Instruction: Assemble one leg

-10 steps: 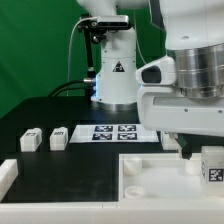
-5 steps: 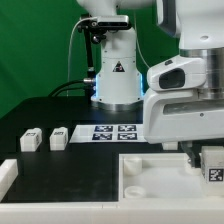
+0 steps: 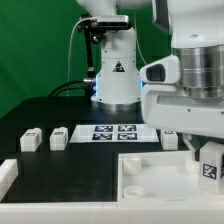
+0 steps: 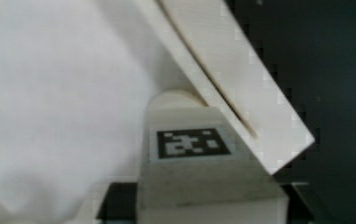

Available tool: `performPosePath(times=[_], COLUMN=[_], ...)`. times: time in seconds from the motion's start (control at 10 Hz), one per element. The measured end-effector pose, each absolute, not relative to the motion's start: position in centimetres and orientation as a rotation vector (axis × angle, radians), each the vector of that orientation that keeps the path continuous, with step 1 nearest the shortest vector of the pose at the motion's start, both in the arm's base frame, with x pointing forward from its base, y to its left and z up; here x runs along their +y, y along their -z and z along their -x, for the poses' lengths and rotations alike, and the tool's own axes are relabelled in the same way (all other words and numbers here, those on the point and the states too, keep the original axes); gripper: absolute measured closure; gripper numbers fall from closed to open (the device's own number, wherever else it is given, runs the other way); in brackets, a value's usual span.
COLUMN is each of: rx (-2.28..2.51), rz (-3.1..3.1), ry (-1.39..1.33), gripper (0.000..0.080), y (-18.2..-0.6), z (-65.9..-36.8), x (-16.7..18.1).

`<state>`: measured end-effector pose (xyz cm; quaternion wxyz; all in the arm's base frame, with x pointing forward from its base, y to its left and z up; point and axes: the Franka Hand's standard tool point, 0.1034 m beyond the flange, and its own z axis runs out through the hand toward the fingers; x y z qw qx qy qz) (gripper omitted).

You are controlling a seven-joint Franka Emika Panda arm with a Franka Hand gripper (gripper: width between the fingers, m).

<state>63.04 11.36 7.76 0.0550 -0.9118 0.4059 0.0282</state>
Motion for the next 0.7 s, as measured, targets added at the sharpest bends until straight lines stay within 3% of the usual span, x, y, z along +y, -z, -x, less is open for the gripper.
performPosePath(times=[0.3, 0.6, 0.7], rx=[1.97, 2.289, 2.29], rz=[2.267, 1.987, 1.983], ry=[-0.174, -0.226, -0.227], gripper=[0.0503, 0.0503, 0.0403], y=[-7.8, -7.4, -7.4], z=[-63.2, -62.6, -62.6], x=[10.7, 11.7, 11.7])
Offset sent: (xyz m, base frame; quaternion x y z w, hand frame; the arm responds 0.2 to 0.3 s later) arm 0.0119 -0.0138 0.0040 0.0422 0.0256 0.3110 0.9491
